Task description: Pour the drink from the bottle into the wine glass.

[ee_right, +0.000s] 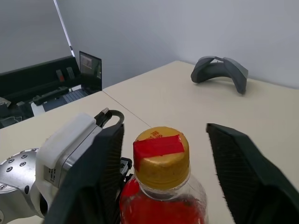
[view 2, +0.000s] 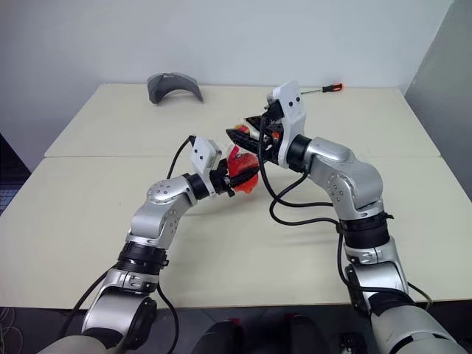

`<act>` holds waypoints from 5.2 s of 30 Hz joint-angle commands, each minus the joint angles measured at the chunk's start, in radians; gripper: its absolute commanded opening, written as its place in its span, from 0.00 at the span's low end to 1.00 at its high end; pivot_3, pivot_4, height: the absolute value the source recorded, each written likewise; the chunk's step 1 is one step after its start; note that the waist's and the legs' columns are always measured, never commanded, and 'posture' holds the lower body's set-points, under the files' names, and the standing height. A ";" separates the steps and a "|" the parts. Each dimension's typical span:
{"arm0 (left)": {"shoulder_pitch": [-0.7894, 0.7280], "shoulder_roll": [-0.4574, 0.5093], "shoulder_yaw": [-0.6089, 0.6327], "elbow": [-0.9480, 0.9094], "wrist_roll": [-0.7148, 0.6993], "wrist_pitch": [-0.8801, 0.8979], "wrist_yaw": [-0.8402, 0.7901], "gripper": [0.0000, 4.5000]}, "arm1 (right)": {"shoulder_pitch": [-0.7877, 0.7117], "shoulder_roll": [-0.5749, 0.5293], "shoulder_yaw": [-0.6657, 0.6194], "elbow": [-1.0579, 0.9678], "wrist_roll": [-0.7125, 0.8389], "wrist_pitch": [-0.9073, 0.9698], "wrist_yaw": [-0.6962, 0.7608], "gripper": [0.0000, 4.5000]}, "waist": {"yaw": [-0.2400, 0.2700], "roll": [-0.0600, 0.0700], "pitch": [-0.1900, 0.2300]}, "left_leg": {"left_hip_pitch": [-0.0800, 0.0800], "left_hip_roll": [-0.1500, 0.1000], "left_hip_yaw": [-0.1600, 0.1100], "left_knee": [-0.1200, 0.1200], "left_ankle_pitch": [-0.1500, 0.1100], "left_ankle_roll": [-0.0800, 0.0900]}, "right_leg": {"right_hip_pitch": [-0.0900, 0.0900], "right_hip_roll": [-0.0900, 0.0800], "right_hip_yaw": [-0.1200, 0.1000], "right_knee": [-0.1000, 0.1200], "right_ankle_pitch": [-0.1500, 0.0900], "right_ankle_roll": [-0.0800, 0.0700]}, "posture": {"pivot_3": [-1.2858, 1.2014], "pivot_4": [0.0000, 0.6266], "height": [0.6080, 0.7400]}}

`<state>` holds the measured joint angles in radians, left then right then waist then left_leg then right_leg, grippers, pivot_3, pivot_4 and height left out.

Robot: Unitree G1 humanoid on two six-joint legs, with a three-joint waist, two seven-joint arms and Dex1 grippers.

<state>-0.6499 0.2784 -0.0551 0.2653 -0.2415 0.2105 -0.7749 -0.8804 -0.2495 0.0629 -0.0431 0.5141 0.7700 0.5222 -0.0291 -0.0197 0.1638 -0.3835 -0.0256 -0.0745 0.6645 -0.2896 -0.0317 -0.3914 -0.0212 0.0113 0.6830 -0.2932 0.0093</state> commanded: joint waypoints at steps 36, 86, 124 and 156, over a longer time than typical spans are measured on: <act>0.442 0.326 0.138 -0.802 -0.361 0.372 -0.025 0.23 | -0.089 -0.250 -0.009 -0.034 0.187 0.081 0.704 1.00 | 0.006 0.003 0.002 | 0.001 0.000 -0.002 -0.001 -0.002 0.003 | 0.001 0.000 -0.001 -0.002 0.001 -0.002 | 0.52 0.24 1.00; 0.079 0.097 -0.014 -0.287 -0.123 0.093 -0.009 0.23 | 0.004 -0.019 0.026 -0.180 0.023 0.037 0.112 0.87 | 0.000 0.003 0.002 | -0.001 0.000 0.000 -0.001 -0.002 0.003 | -0.002 0.000 0.001 -0.001 0.001 -0.002 | 0.52 0.24 1.00; 0.449 0.377 0.107 -0.883 -0.419 0.341 -0.051 0.22 | -0.164 -0.166 0.132 0.125 0.096 -0.126 0.787 0.65 | 0.009 0.004 0.004 | 0.001 0.000 -0.002 0.000 -0.002 0.003 | 0.001 0.000 -0.001 -0.003 0.001 -0.002 | 0.52 0.24 1.00; 0.189 0.091 -0.018 -0.431 -0.149 0.118 0.057 0.22 | -0.011 -0.017 0.014 -0.219 -0.025 -0.023 0.006 0.98 | -0.001 0.005 0.004 | -0.002 0.000 0.001 -0.001 0.000 0.000 | -0.003 0.000 0.002 -0.001 0.001 -0.002 | 0.52 0.24 1.00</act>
<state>-0.4394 0.3753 -0.0965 -0.1389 -0.3869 0.3602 -0.7177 -0.8589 -0.2716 0.0927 -0.2460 0.4750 0.7625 0.5219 -0.0300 -0.0148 0.1677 -0.3855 -0.0252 -0.0738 0.6633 -0.2893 -0.0322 -0.3948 -0.0209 0.0130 0.6820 -0.2922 0.0077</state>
